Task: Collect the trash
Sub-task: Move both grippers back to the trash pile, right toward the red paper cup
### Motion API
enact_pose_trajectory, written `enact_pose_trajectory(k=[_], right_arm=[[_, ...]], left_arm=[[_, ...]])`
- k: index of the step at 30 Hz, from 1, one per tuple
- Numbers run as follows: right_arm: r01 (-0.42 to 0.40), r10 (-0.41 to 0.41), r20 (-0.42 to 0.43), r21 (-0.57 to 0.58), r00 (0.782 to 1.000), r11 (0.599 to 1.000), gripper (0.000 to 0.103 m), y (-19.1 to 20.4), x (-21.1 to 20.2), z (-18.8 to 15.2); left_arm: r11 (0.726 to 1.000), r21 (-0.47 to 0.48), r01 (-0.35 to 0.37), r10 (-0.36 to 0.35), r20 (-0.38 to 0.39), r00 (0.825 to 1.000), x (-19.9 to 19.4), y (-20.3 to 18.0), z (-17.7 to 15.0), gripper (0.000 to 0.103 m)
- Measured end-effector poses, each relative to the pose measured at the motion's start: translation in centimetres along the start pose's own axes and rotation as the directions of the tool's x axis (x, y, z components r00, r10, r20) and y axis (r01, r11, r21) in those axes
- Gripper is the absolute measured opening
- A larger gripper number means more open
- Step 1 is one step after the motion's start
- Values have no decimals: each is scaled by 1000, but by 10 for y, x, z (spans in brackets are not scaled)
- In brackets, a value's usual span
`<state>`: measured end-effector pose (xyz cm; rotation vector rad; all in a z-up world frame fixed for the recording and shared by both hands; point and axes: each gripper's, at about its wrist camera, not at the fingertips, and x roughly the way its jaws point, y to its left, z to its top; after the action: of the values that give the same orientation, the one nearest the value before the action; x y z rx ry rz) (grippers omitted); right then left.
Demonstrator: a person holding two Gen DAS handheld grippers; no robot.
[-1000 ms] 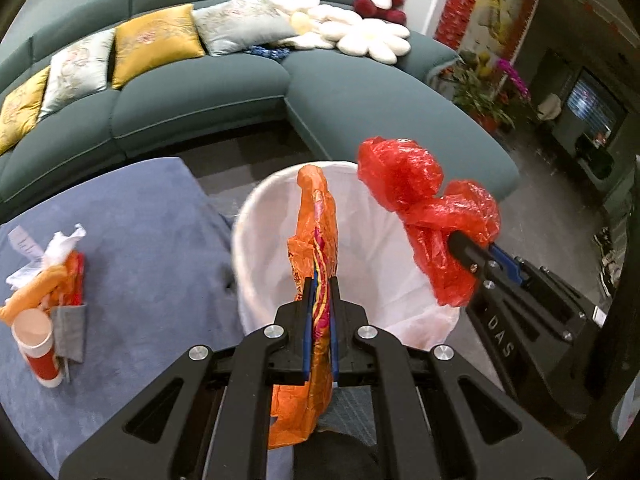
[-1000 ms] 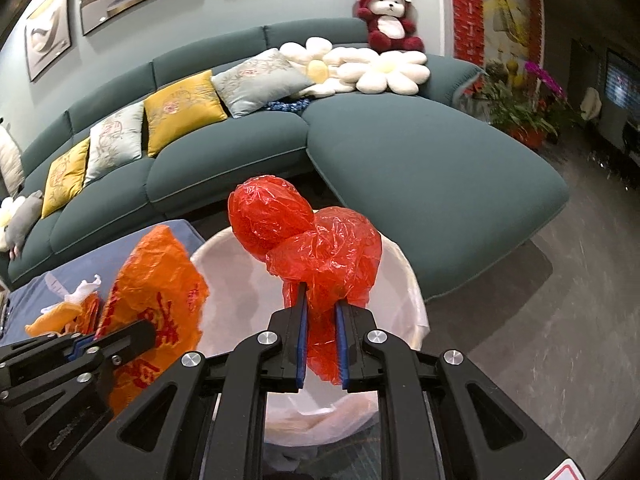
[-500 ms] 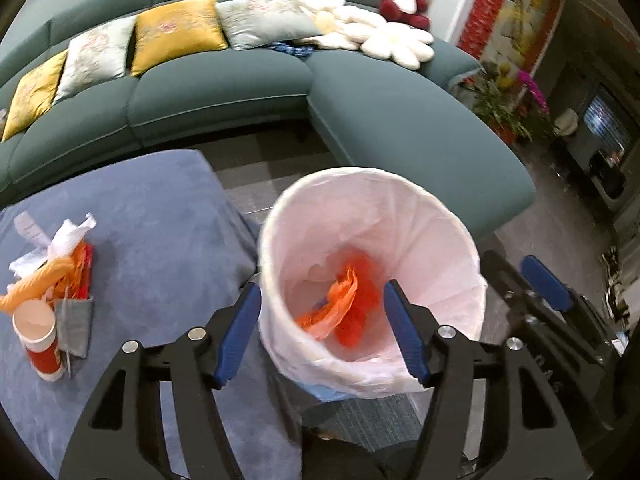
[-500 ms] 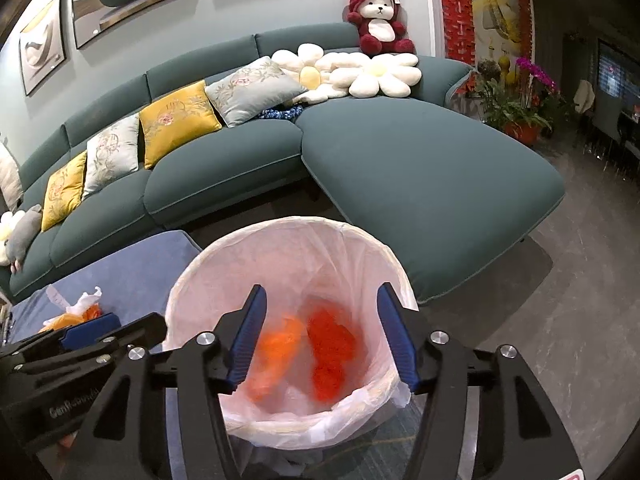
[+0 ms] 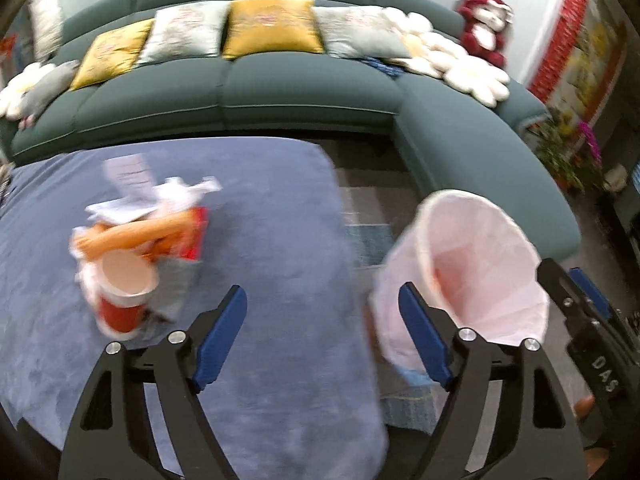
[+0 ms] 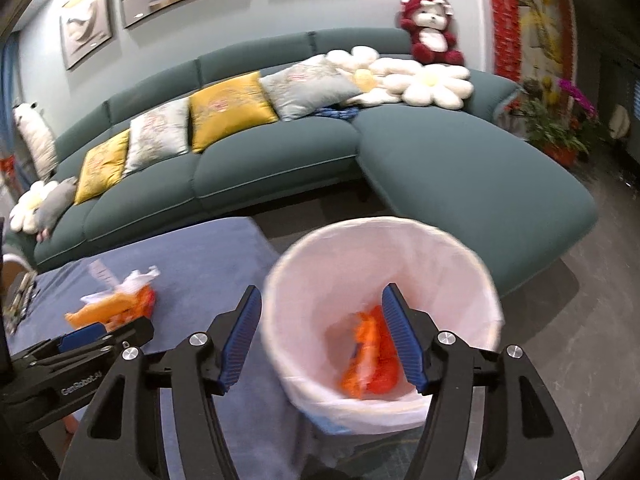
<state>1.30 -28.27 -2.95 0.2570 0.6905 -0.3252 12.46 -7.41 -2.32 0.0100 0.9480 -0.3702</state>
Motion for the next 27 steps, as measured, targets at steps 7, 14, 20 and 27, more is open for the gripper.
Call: enact_pose_trajectory(k=[7,14,20,27], right_arm=[[-95,93,-46,-56,995,994,62,66,4,-9],[-198,181,-139,-114,974,974,62,135,17,-35],[-288,249,-226,-158,942,945,62,196,35,-60],[-383,317,-283,-220,905,897,49,261,59,-66]], left_arm=[[986,-104,-130,132,14,991,-15,82,-11,88],[953,-190,-235,232,-40,972,-20,163,-36,88],[928,-223,-298,286,-85,955,-19,216,-51,88],[920,-241,-310,293,-104,950,-15,253,-56,88]])
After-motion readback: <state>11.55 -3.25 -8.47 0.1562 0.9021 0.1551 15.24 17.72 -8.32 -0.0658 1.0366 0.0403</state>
